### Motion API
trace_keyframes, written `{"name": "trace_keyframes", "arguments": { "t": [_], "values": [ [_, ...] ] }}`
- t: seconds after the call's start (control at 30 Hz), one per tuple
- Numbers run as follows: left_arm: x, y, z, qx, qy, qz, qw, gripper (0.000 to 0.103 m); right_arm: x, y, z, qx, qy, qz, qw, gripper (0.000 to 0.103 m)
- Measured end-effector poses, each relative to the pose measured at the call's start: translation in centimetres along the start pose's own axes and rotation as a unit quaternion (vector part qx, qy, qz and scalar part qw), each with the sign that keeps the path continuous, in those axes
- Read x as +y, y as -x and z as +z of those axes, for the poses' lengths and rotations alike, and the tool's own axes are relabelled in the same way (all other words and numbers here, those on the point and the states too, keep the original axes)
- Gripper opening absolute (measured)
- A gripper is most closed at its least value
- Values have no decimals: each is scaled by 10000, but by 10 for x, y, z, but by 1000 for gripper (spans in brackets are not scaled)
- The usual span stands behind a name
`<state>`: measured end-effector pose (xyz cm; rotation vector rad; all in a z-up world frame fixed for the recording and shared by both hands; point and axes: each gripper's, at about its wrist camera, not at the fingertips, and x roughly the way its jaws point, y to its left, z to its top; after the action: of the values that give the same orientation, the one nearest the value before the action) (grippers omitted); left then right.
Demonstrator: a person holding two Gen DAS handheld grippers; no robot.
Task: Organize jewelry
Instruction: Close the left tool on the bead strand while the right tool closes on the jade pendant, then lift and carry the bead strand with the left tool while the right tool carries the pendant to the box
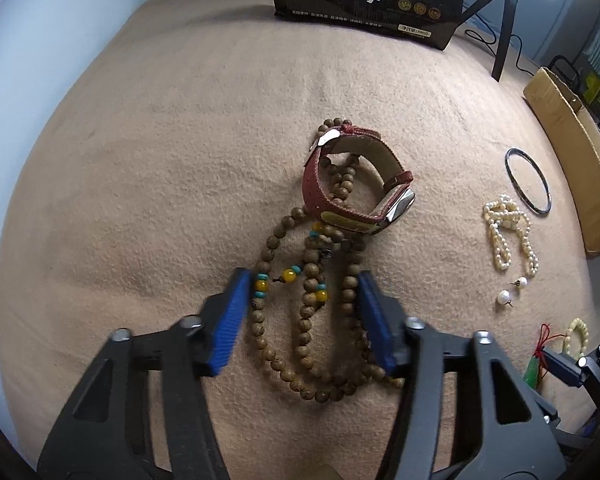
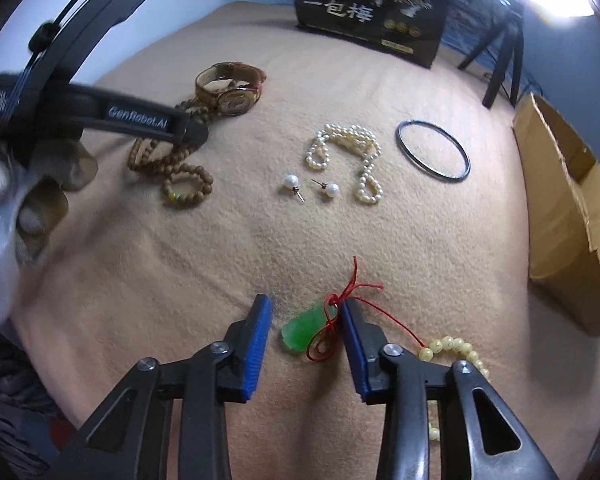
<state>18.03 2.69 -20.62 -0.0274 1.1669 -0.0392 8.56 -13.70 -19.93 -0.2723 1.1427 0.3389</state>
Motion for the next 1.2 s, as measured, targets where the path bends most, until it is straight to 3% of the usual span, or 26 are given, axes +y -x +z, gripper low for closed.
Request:
{"name": "trace_keyframes", "arguments": {
  "t": [0.17,0.23,0.33,0.67,1.2],
  "values": [
    [5,3,-1,-42,104,-32,9999,18,2,1,1,-44,176,-44,9998,12],
    [6,5,-1,-52,136,-81,9999,12,2,1,0,-58,186,-12,9998,12],
    [8,10,-3,-105,178,-114,9997,11,1,4,-2,-68,126,60,9999,6],
    [18,67,-1,-699,397,-400,9960,10,-1,18,-2,-272,47,167,9995,5],
    [23,159,13,-1794,548,-732,9795,10,-15,53,6,-775,-151,233,9966,5]
  ]
}}
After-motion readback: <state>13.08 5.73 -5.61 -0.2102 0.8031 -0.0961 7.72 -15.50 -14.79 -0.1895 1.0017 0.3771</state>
